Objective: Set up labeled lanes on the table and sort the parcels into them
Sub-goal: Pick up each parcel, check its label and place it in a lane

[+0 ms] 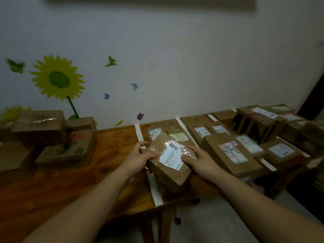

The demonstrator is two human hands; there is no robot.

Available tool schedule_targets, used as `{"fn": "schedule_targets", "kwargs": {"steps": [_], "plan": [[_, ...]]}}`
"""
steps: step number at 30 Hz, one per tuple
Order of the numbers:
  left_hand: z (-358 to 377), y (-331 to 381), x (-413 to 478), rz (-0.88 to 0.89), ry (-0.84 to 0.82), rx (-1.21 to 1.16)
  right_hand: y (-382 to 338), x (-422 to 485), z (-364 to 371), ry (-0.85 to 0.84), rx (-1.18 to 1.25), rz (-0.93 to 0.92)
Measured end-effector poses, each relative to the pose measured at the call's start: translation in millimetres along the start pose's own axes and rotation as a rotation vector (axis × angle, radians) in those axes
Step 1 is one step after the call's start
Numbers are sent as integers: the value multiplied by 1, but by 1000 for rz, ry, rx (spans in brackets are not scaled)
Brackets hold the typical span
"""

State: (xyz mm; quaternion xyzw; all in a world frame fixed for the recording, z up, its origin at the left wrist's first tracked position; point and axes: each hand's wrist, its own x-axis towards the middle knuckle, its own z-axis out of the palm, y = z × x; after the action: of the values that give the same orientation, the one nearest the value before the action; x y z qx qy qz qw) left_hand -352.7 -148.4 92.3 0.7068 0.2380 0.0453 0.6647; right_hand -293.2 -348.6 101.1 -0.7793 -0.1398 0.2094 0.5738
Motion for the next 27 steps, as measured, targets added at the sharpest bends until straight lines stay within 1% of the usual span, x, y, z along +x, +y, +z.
{"fn": "schedule_targets", "kwargs": {"steps": [4, 6, 8, 12, 13, 16, 19, 22, 27], "plan": [[67, -6, 8, -44, 98, -188, 31, 0, -41, 145, 52, 65], [91, -12, 13, -60, 119, -168, 39, 0, -52, 186, 84, 92], [107, -15, 15, -66, 72, -119, 44, 0, -61, 206, 88, 111], [126, -11, 16, -34, -143, 1, 49, 5, -73, 190, 64, 161], [128, -10, 20, -20, -172, 19, 51, 8, -76, 194, 42, 164], [131, -6, 37, -4, -215, 12, 47, 17, -80, 200, -27, 144], [137, 2, 59, 17, -221, 14, 45, 31, -91, 216, -72, 150], [153, 11, 81, -3, -248, 9, 39, 42, -110, 247, -72, 165], [194, 30, 104, 21, -313, -9, 43, 60, -153, 340, -61, 100]]}}
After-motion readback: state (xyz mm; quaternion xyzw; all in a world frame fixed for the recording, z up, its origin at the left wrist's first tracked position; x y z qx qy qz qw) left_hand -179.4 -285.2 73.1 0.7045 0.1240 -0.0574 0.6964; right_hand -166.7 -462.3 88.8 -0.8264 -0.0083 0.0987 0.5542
